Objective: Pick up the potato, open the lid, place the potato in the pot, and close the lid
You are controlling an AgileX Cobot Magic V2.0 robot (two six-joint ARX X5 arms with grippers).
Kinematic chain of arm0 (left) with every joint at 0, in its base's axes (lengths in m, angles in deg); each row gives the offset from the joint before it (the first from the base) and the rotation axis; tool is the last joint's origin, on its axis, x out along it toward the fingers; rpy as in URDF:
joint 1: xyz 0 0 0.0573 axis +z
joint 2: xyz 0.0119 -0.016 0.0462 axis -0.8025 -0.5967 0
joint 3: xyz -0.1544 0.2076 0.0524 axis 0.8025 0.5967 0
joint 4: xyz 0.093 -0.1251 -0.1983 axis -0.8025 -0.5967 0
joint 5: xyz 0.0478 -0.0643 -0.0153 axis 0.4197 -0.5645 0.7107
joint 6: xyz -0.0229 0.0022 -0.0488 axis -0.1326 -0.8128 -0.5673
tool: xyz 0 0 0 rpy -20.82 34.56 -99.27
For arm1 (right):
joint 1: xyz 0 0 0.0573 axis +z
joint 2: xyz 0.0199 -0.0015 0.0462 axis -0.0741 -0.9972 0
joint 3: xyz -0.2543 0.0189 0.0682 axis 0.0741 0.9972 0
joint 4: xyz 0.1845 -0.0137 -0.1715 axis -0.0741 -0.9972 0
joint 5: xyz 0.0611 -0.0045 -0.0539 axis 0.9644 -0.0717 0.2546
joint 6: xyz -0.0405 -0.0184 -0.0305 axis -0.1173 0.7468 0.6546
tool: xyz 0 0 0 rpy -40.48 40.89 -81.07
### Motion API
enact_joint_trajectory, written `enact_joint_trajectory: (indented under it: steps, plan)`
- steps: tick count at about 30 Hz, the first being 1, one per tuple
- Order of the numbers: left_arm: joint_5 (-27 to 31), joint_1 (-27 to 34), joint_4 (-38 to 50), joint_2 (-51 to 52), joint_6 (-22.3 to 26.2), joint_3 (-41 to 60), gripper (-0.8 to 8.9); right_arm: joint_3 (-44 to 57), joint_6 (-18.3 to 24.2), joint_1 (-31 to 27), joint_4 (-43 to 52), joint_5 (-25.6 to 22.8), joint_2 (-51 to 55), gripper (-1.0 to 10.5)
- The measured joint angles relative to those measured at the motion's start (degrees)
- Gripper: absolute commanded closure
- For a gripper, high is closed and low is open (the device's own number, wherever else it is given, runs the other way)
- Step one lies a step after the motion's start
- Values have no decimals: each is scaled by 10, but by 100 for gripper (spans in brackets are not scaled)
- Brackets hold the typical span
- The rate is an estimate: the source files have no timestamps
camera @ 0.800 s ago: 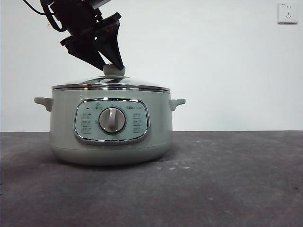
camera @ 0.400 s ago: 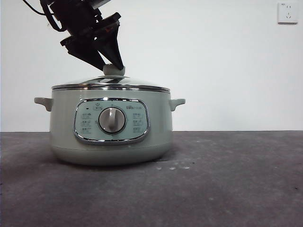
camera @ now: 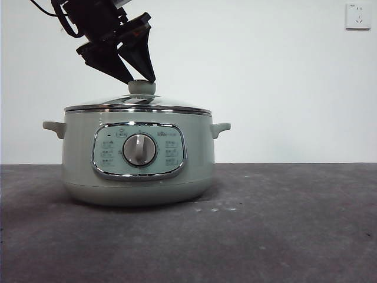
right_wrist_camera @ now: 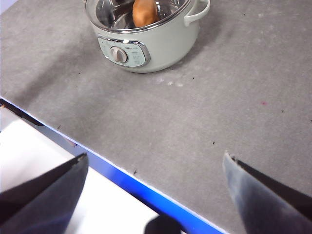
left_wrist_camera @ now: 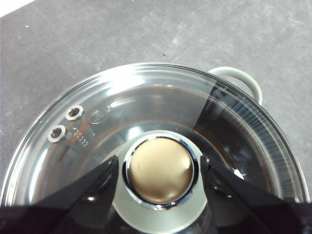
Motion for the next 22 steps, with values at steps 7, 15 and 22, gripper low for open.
enact_joint_trajectory:
  steps: [7, 15, 22]
  plan:
    - [0, 0, -32, 59, -5, 0, 525, 0, 0, 0, 0, -21, 0, 481]
    - [-3, 0, -159, 205, -30, 0, 526, 0, 5, 0, 0, -45, 0, 480]
    - [-51, 0, -282, 323, -50, 0, 531, 0, 7, 0, 0, -45, -4, 480]
